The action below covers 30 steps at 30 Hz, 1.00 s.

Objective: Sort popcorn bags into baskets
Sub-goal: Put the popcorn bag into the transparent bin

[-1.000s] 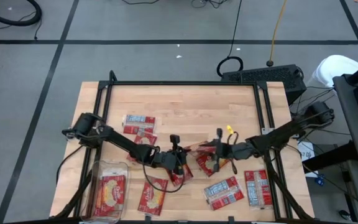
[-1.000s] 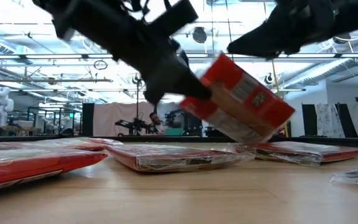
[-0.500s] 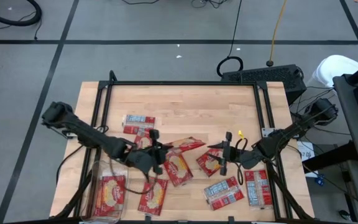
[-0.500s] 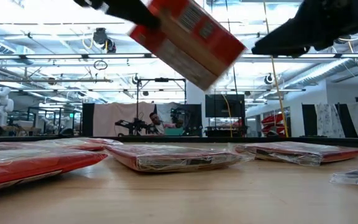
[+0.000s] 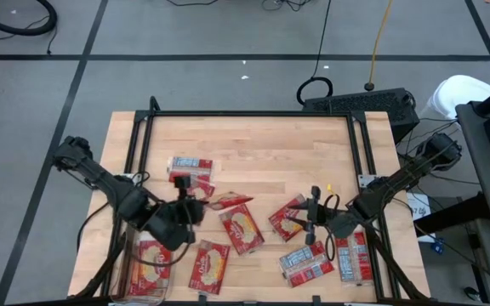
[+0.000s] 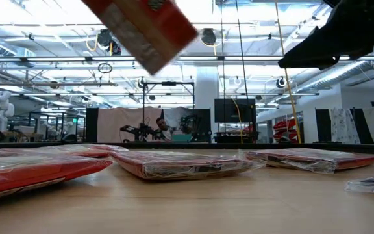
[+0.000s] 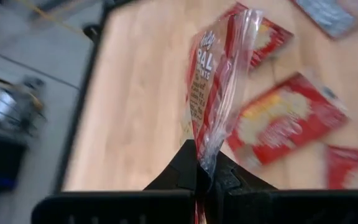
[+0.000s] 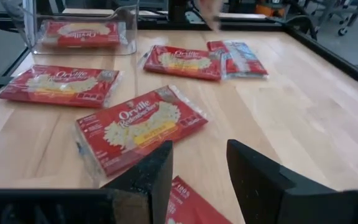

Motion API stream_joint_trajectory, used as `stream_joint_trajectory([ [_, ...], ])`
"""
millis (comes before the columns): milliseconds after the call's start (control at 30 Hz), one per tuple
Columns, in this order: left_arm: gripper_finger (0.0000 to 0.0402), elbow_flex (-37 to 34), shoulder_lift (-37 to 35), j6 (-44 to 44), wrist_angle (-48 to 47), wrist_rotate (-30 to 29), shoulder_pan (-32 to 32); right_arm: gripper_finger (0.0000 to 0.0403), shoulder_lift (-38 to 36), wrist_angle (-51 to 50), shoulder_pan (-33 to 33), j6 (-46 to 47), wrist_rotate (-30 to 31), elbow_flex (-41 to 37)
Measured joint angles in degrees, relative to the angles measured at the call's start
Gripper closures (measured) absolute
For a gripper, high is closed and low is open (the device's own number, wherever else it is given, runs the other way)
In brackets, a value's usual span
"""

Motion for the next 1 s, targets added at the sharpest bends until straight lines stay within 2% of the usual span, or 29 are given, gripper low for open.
stream_joint_trajectory([
  [300, 0.0398, 4.1, 0.1, -22.1, -17.6, 13.7, -6.3, 0.0257, 0.0, -0.5, 0.8, 0.5, 0.0, 0.0],
  [500, 0.0397, 8.1, 0.1, -32.3, -26.2, 18.9, -10.8, 0.0257, 0.0, -0.6, 0.7, 0.3, 0.0, 0.0],
  [600, 0.0397, 9.7, 0.1, -37.1, -30.1, 23.3, -12.8, 0.0257, 0.0, -1.0, 0.7, 0.5, 0.0, 0.0],
  [800, 0.0397, 10.3, 0.1, -42.5, -31.6, 33.0, -16.1, 0.0257, 0.0, -1.2, 0.7, 0.4, 0.0, 0.0],
  [1000, 0.0397, 10.3, -0.3, -46.7, -31.5, 38.3, -18.0, 0.0257, 0.0, -1.2, 0.7, -0.2, 0.0, 0.0],
])
